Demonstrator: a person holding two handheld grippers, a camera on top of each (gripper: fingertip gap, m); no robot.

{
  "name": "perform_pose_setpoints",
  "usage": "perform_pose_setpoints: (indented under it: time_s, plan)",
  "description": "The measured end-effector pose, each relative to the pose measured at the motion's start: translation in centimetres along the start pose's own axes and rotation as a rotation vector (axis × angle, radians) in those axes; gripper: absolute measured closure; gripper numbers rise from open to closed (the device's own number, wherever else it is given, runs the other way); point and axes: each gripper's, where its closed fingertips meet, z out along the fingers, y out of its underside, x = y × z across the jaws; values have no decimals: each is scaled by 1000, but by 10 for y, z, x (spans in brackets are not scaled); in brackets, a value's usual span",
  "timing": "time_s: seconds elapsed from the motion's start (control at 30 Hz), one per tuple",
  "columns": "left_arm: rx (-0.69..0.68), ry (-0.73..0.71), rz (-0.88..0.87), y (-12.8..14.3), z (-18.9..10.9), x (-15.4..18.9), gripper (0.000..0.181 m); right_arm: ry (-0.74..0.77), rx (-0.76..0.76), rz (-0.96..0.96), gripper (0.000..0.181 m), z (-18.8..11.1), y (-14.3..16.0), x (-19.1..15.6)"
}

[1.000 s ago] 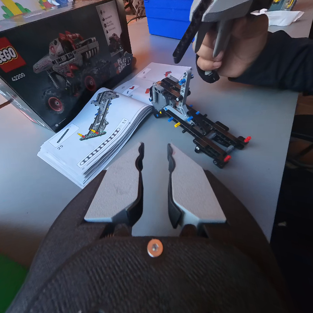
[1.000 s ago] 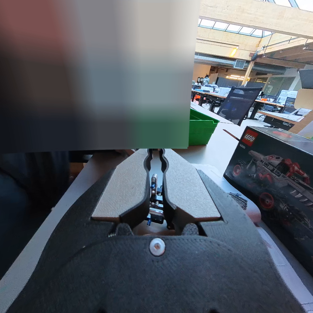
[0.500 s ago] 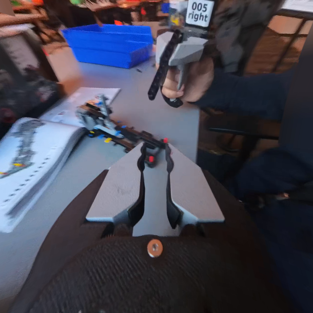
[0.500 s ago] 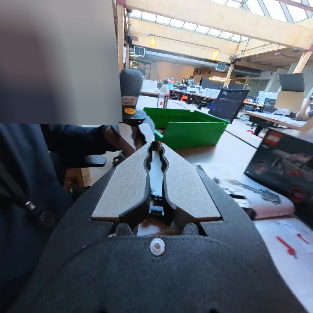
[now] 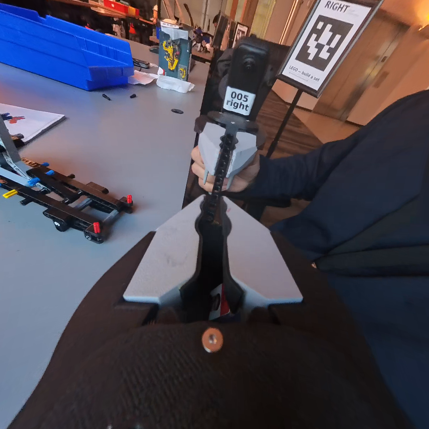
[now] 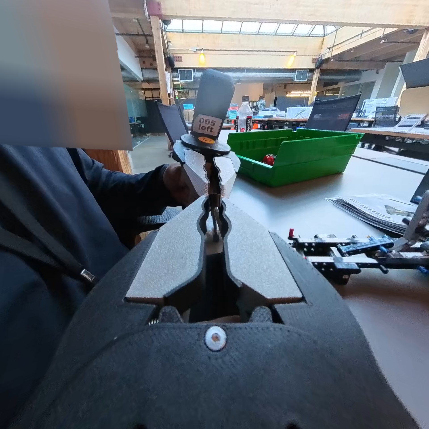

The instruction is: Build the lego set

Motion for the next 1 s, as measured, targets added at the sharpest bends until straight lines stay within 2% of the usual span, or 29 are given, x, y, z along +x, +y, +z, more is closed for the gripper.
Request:
perform_pose_setpoints:
  time_s: [0.1,0.23,0.43,0.53,0.67,0.77,0.87,1.0]
  plan:
    - [-65,-6,30,6,0,-3,175,-4,-33,28,177,0,7,3]
    - [-202,-41,69,20,-7,-21,176,88,-226,3,172,-12,31,24]
    - [-325,-30,93,32,-13,-43,178,162,-479,-88,181,-23,64,39]
    - [-412,-36,141,42,-14,-56,178,231,-619,-145,173,-28,78,55]
    - [-515,-30,217,53,-15,-71,177,212,-674,-162,164,-24,82,57]
    - [-517,-7,262,55,-9,-71,177,245,-736,-184,167,-23,89,64]
    - [-523,-25,314,56,-7,-74,177,233,-738,-219,175,-20,89,61]
    - [-520,-45,348,56,-5,-76,177,241,-750,-215,176,-21,90,63]
